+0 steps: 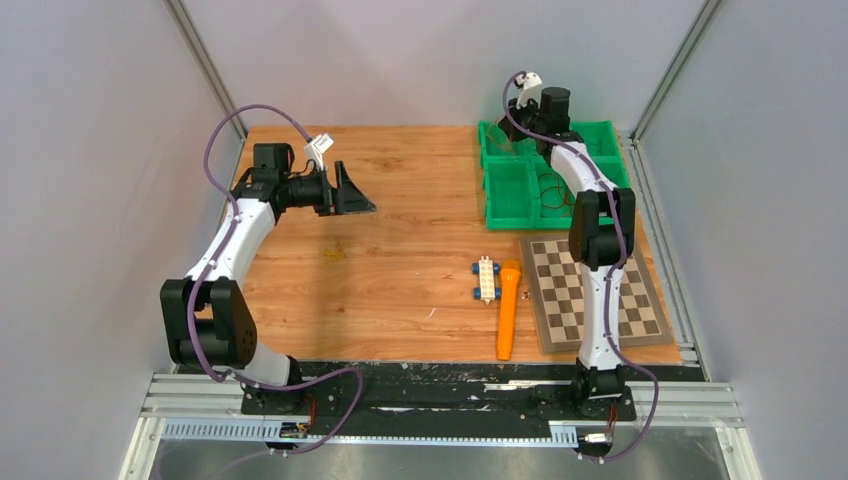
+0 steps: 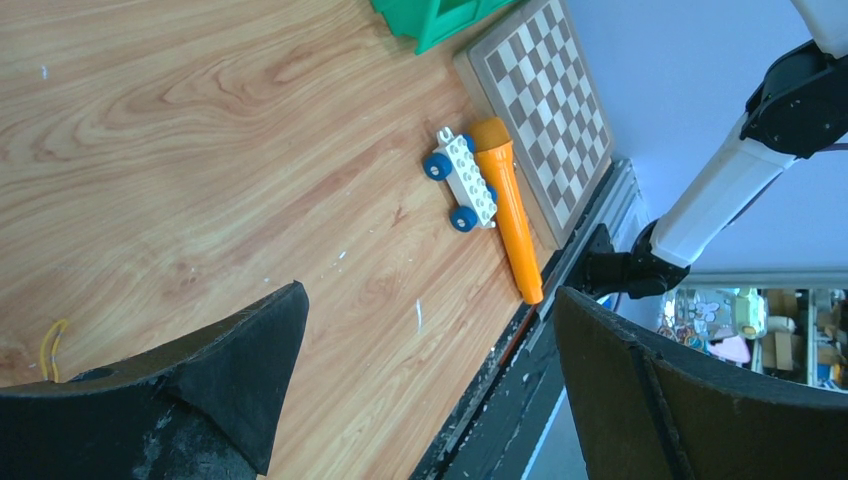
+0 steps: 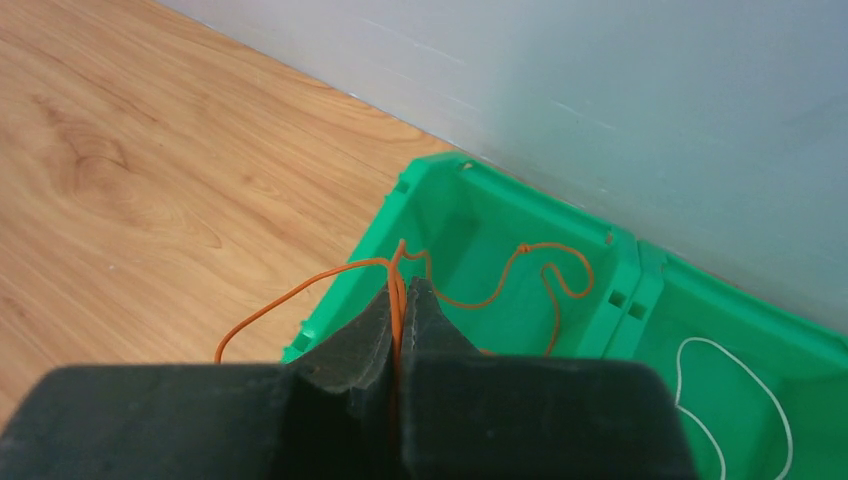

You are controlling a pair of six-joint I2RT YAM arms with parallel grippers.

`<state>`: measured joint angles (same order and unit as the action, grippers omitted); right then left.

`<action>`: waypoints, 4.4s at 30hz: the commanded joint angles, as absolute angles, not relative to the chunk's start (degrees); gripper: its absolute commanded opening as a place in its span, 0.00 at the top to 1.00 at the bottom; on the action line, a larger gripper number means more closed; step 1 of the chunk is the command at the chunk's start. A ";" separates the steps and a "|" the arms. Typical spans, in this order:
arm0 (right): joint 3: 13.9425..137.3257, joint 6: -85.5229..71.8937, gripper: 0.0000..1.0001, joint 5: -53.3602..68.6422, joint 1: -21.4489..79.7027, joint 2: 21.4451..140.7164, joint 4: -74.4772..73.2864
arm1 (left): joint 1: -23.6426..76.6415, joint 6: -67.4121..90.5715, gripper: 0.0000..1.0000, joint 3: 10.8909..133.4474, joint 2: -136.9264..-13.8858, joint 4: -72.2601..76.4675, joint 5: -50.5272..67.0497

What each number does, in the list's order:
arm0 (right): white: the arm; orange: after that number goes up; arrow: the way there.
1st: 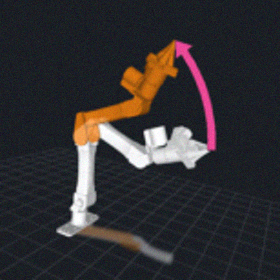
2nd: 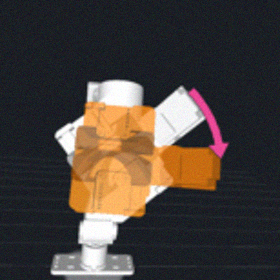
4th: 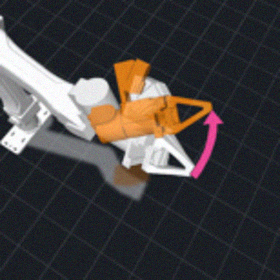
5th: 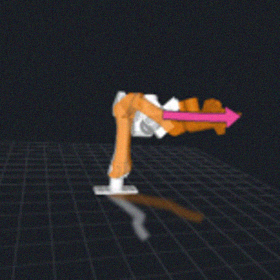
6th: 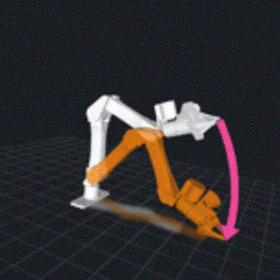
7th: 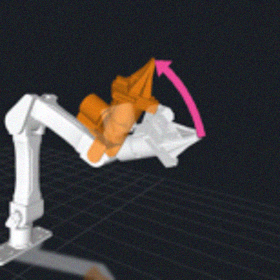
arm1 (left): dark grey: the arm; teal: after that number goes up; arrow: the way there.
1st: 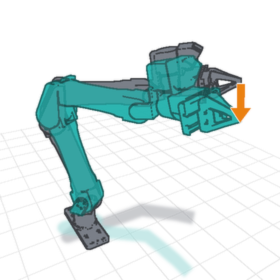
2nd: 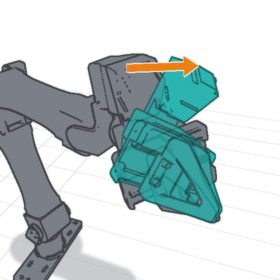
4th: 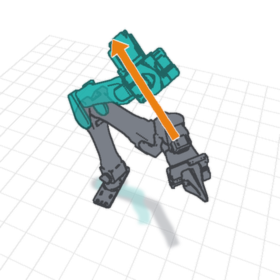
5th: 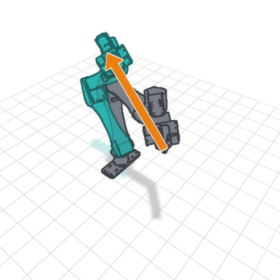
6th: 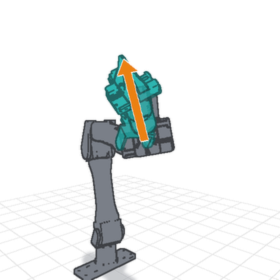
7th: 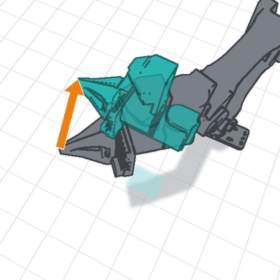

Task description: Untangle the cables

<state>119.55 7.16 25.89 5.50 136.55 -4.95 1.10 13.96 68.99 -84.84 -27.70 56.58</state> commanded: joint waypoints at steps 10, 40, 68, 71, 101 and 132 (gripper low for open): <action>120.10 9.01 0.65 22.18 5.77 138.26 1.20 | 1.23 12.16 0.00 71.54 -85.87 -28.40 55.38; 109.78 19.48 0.39 24.34 5.46 123.83 -15.29 | -6.69 4.78 0.00 69.72 -86.84 -39.06 48.79; 124.85 11.97 1.00 27.68 6.50 138.60 -14.36 | -6.72 5.53 0.00 69.37 -88.79 -38.83 49.39; 125.13 11.88 1.00 27.77 6.46 139.44 -14.16 | -6.63 5.73 0.00 69.52 -88.99 -38.76 49.47; 110.57 15.38 0.07 34.20 4.57 118.81 -15.06 | -9.09 -1.50 0.03 71.22 -94.27 -45.26 30.41; 92.69 14.15 0.05 50.66 19.39 105.48 -30.28 | -0.66 2.73 1.00 73.96 -94.26 -37.54 53.52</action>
<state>91.55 13.28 47.97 15.18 109.65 -31.05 -1.58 -0.58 73.76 -101.19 -40.58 42.65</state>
